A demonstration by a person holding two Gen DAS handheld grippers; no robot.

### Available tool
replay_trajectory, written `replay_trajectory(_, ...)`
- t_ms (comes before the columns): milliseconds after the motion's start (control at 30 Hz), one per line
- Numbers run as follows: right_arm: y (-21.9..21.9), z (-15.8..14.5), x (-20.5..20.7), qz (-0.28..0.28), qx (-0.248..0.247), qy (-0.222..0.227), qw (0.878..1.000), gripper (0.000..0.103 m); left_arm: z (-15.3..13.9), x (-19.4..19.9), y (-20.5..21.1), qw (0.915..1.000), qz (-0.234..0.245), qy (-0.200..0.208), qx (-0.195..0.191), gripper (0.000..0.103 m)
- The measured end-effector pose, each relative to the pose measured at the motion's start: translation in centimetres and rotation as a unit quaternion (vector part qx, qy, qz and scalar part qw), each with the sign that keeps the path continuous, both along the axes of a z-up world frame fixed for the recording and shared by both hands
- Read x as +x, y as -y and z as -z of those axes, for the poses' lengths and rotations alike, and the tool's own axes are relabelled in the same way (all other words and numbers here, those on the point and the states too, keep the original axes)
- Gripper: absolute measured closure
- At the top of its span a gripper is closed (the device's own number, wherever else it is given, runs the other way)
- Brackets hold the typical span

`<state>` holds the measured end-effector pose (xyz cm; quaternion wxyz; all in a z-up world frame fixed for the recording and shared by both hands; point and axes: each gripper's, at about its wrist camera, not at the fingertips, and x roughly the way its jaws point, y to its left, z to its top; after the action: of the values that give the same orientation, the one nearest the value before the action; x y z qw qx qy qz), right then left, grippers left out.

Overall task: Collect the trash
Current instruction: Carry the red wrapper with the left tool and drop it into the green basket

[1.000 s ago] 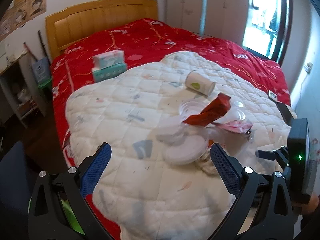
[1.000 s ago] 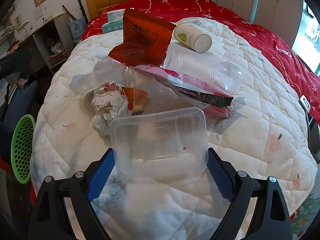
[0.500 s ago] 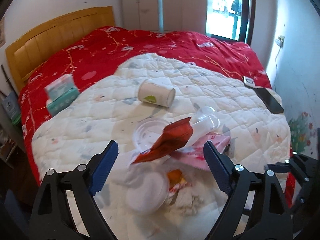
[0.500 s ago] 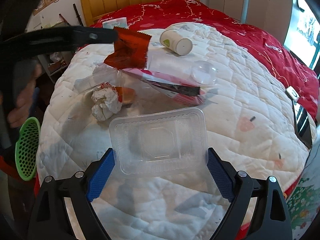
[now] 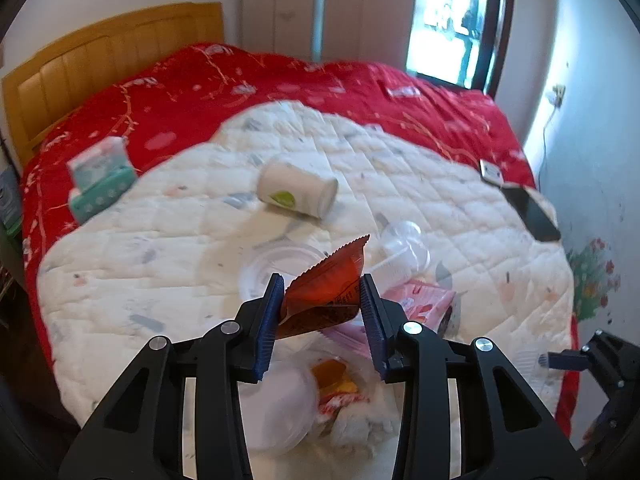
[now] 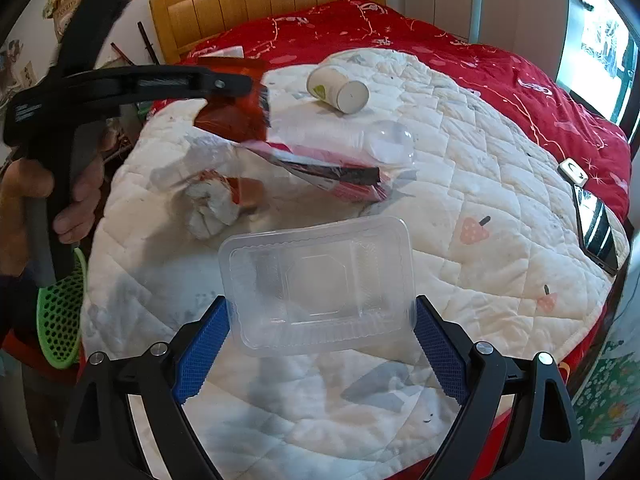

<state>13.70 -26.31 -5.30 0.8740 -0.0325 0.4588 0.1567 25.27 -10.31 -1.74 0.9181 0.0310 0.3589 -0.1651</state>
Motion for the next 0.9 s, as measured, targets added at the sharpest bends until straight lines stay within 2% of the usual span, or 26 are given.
replay_trajectory(100, -0.6, -0.8, -0.6, -0.002, 0.003, 0.01, 1.0, 0.016, -1.9, -1.4, -1.9, 0.9994, -0.019, 0.016, -0.025, 0.065)
replay_trajectory(267, -2.5, -2.8, -1.9, -0.019, 0.015, 0.029, 0.999, 0.016, -5.5, -5.9, -6.8, 0.9946, -0.058, 0.049, -0.071, 0.065)
replay_trajectory(433, -5.9, -4.5, -3.4, -0.055, 0.025, 0.046, 0.997, 0.016, -6.7, -11.7, -12.1, 0.9888, -0.109, 0.066, -0.077, 0.065)
replay_trajectory(633, -10.2, -5.2, -4.9, -0.099, 0.035, 0.05, 0.993, 0.016, -5.0, -18.3, -18.4, 0.9782, -0.19, 0.057, -0.061, 0.065)
replay_trajectory(767, -13.2, -5.1, -5.7, -0.127, 0.037, 0.044, 0.99, 0.016, -2.3, -22.0, -22.5, 0.9676, -0.247, 0.025, -0.048, 0.065)
replay_trajectory(900, -15.8, -5.0, -6.6, -0.155, 0.036, 0.039, 0.987, 0.016, 0.4, -24.6, -25.6, 0.9549, -0.292, -0.01, -0.053, 0.064)
